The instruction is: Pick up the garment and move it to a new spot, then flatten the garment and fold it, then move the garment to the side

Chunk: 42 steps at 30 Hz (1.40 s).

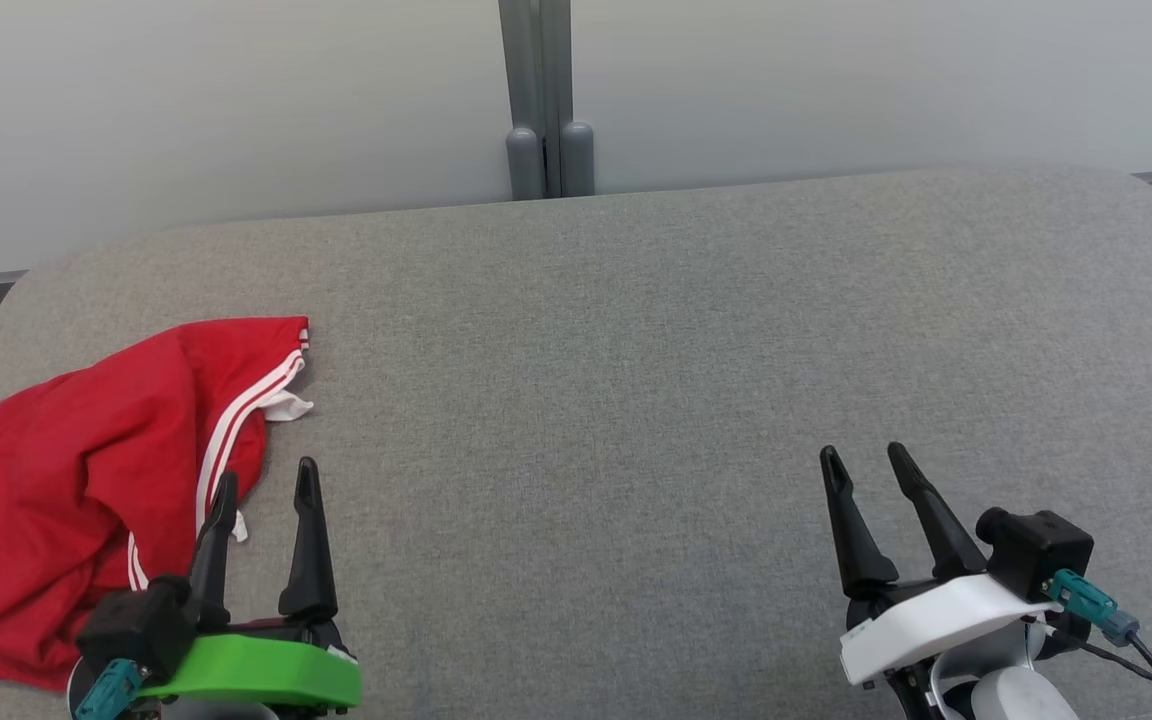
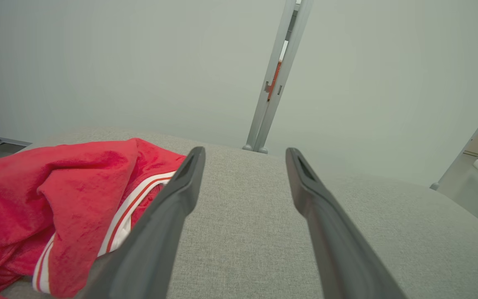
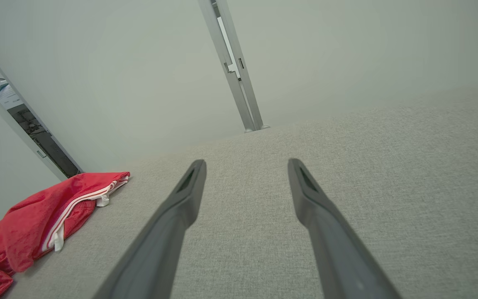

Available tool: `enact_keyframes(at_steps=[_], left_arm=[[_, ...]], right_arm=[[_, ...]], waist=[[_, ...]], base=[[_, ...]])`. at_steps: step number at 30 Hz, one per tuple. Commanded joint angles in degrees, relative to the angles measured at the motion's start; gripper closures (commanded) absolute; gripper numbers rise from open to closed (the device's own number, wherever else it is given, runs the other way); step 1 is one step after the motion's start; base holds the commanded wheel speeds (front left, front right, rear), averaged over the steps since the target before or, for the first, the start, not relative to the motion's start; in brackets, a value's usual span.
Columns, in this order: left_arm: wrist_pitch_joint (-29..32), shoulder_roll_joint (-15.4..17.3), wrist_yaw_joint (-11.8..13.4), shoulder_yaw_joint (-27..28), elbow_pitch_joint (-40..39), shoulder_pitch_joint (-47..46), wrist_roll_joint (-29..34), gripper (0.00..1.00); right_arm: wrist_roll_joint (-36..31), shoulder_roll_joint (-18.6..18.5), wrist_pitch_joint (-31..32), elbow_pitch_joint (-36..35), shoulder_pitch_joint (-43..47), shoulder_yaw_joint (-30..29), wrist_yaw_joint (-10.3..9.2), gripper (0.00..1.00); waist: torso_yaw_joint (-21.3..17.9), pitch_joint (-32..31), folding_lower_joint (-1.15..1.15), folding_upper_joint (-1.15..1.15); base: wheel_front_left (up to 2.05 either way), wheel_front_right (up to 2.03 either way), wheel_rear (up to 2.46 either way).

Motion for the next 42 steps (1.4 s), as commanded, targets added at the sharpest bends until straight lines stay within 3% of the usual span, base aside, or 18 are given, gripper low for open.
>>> enact_keyframes(at_steps=[1, 34, 42], left_arm=[[-0.5, 0.5, 0.2, 0.1, -0.2, 0.6, 1.4, 0.0], [-4.1, 0.6, 0.2, -0.5, 2.5, 1.5, 12.2, 0.0], [-4.1, 0.6, -0.1, -0.6, 2.6, 1.5, 12.6, 0.0]], right_arm=[[-1.6, -0.3, -0.6, -0.3, 0.2, -0.2, 0.03, 0.0], [-15.2, -0.4, -4.2, -0.4, 1.6, -0.6, 0.03, 0.0], [-15.2, -0.4, -4.2, -0.2, 1.6, -0.5, 0.03, 0.0]], waist=[[0.0, -0.1, 0.0, 0.0], [0.0, 0.6, 0.0, 0.0], [0.1, 0.6, 0.0, 0.0]], base=[[0.0, 0.0, 0.0], [0.0, 0.0, 0.0], [0.0, 0.0, 0.0]])
